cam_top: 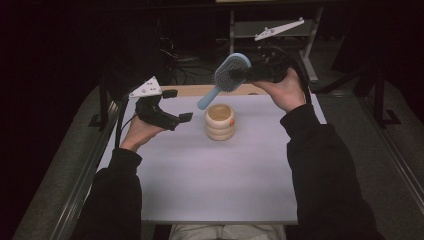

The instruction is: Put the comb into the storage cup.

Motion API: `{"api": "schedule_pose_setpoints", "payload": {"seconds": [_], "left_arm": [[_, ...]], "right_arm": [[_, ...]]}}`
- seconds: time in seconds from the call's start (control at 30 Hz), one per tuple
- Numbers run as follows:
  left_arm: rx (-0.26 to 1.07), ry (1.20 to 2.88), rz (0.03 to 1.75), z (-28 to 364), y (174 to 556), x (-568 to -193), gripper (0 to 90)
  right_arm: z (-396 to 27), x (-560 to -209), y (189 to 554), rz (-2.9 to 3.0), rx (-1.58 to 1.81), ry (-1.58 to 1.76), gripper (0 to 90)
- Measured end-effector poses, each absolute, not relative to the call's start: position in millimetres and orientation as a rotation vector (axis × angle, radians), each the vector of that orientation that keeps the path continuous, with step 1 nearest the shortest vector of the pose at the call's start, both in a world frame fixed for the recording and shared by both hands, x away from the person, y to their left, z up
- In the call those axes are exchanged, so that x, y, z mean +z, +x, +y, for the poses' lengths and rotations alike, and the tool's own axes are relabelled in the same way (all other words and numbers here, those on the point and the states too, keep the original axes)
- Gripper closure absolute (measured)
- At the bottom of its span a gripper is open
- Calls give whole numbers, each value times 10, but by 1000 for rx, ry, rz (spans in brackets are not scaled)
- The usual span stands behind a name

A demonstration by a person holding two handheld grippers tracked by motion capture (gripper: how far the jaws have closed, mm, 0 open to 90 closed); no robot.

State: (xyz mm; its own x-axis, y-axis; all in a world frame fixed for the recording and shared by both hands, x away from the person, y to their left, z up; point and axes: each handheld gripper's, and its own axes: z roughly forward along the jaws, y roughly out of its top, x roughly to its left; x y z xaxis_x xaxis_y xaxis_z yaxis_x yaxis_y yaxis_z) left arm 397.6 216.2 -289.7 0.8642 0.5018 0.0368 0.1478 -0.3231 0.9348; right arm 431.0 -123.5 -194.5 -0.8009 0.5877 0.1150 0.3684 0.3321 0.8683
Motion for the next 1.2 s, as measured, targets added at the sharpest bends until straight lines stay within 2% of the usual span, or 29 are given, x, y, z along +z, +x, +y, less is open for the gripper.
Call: {"api": "schedule_pose_setpoints", "payload": {"seconds": [1.2], "left_arm": [[446, 1777, 658, 3060, 3765, -3269, 0]], "right_arm": [[-1280, -2123, 4567, 2396, 1285, 939, 554]]}}
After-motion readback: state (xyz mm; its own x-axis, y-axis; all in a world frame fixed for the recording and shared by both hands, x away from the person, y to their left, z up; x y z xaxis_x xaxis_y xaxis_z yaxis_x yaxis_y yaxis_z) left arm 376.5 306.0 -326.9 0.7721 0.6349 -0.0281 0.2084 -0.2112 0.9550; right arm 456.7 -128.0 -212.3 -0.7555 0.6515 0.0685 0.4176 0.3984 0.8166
